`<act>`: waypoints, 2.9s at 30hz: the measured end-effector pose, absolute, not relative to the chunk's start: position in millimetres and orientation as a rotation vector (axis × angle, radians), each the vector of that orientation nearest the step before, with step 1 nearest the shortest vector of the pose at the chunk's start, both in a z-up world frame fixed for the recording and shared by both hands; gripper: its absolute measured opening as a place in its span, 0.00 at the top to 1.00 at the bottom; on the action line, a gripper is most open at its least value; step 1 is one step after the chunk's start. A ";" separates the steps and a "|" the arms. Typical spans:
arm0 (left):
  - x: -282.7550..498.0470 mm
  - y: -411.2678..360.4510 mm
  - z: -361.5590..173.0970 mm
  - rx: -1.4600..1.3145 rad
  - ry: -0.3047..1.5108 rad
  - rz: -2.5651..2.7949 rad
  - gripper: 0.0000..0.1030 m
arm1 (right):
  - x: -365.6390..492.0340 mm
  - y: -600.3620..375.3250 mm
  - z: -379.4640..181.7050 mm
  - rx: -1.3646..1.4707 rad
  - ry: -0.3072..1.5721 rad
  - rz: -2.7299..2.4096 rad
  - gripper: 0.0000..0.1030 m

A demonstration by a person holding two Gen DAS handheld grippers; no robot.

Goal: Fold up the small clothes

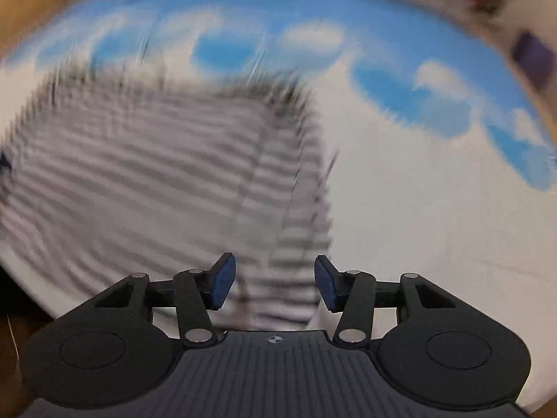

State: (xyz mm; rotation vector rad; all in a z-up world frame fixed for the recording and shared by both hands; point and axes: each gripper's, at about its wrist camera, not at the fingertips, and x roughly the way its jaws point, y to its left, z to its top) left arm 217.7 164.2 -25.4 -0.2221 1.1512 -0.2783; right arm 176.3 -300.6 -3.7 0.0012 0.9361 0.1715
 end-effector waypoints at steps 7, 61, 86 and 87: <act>177.9 220.6 -27.6 -0.527 1.178 -0.049 0.67 | 135.3 -329.2 3.3 0.413 0.847 0.039 0.46; 136.8 166.5 -1.5 -0.190 0.955 0.178 0.95 | 124.0 -365.7 8.5 0.432 0.706 -0.231 0.47; 113.6 -183.5 12.0 0.208 0.926 -0.662 0.70 | 102.6 -441.7 7.3 0.577 0.646 -0.199 0.47; 120.2 -166.7 18.9 0.208 0.913 -0.629 0.70 | 110.9 -430.1 6.0 0.585 0.677 -0.127 0.47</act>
